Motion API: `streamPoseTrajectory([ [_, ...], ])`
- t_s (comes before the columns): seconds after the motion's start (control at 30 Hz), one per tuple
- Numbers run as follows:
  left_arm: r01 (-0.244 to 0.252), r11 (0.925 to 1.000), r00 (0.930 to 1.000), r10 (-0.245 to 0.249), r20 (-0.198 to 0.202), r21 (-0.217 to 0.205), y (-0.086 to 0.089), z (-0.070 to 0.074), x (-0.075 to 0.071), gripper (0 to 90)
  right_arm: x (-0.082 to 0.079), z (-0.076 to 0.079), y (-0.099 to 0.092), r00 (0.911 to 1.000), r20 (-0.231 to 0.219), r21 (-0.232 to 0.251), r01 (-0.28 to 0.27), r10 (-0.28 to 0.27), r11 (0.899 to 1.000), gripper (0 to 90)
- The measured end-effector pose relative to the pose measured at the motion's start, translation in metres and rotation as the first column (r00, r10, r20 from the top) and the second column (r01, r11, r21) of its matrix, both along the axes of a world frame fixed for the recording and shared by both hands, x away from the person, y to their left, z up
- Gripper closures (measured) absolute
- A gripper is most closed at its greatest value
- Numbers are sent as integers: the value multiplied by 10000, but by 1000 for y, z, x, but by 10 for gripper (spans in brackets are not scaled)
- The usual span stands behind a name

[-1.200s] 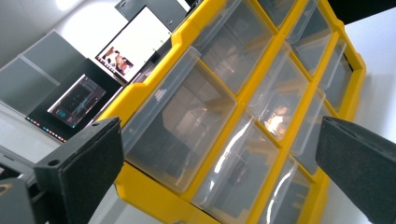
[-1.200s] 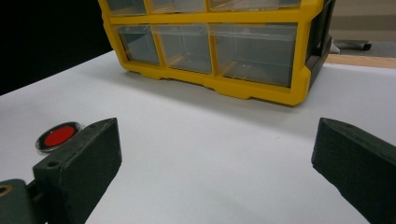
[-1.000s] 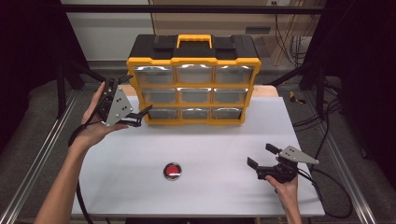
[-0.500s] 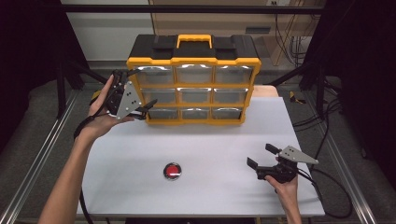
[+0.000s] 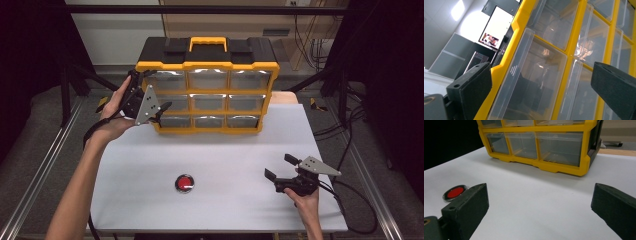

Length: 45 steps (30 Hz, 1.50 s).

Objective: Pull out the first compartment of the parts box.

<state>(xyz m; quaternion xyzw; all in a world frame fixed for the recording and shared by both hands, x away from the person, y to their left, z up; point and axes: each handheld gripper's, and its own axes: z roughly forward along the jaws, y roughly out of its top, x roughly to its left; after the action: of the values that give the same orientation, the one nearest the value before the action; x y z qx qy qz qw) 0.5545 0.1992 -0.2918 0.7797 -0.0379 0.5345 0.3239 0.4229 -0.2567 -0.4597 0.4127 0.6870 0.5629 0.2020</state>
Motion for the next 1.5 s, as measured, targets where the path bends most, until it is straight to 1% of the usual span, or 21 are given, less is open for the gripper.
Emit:
streamPoseTrajectory([
  [0.1, -56, 9998, 9999, 53, 128, 206, -3, -2, 4, 41, 0, 0, 0, 10000, 24, 12, 2, -2, 10000, 22],
  [0.2, -103, 9981, 9992, 79, 395, 608, -6, -4, 7, 44, 0, 0, 0, 10000, 15, -10, 6, -6, 10000, 21],
  [0.33, -243, 9958, 9979, 190, 612, 880, -10, -4, 12, 63, 0, 0, 0, 10000, 8, 8, -10, 10, 10000, 21],
  [0.43, -295, 9954, 9968, 225, 773, 908, -11, -5, 16, 85, 0, 0, 0, 10000, 26, 20, 11, -11, 10000, 21],
  [0.5, -335, 9937, 9957, 239, 894, 1072, -11, -6, 18, 102, -1, 1, -1, 10000, 20, 54, 23, -23, 10000, 21],
  [0.63, -303, 9926, 9923, 157, 1227, 1177, -10, -6, 18, 140, -1, 1, -1, 10000, 17, 61, 12, -12, 10000, 21],
  [0.67, -317, 9918, 9914, 154, 1303, 1238, -10, -6, 18, 155, 0, 0, -1, 10000, 61, 28, 4, -4, 10000, 21],
  [0.8, -460, 9869, 9859, 198, 1664, 1550, -9, -6, 17, 207, -1, 0, 0, 10000, 2, 62, -10, 10, 10000, 21],
  [0.87, -516, 9852, 9828, 211, 1835, 1632, -9, -6, 17, 240, -1, 1, -1, 10000, 33, 50, 18, -18, 10000, 21],
  [1.0, -617, 9811, 9757, 205, 2183, 1836, -10, -7, 17, 276, -1, 1, -1, 10000, 28, 59, 37, -37, 10000, 21],
  [1.13, -722, 9740, 9691, 176, 2462, 2145, -11, -8, 16, 300, -1, 1, -1, 10000, 42, 61, 27, -28, 10000, 21],
  [1.2, -747, 9709, 9677, 154, 2518, 2277, -11, -9, 16, 319, -1, 1, -1, 10000, 44, 63, 33, -33, 10000, 21],
  [1.23, -774, 9676, 9672, 143, 2538, 2404, -12, -10, 16, 326, -1, 1, -1, 10000, 40, 62, 36, -36, 10000, 21],
  [1.3, -811, 9616, 9638, 86, 2667, 2624, -13, -11, 16, 349, -1, 1, -1, 10000, -10, 70, 9, -9, 10000, 21],
  [1.4, -853, 9608, 9598, 81, 2804, 2640, -14, -11, 15, 396, -1, 1, -1, 10000, 54, 63, 20, -21, 10000, 20],
  [1.47, -848, 9599, 9590, 59, 2832, 2672, -14, -11, 15, 413, -1, 1, -1, 10000, 44, 62, 14, -14, 10000, 20],
  [1.5, -882, 9579, 9573, 57, 2890, 2733, -13, -11, 15, 420, -1, 1, -1, 10000, 44, 55, 13, -13, 10000, 20],
])
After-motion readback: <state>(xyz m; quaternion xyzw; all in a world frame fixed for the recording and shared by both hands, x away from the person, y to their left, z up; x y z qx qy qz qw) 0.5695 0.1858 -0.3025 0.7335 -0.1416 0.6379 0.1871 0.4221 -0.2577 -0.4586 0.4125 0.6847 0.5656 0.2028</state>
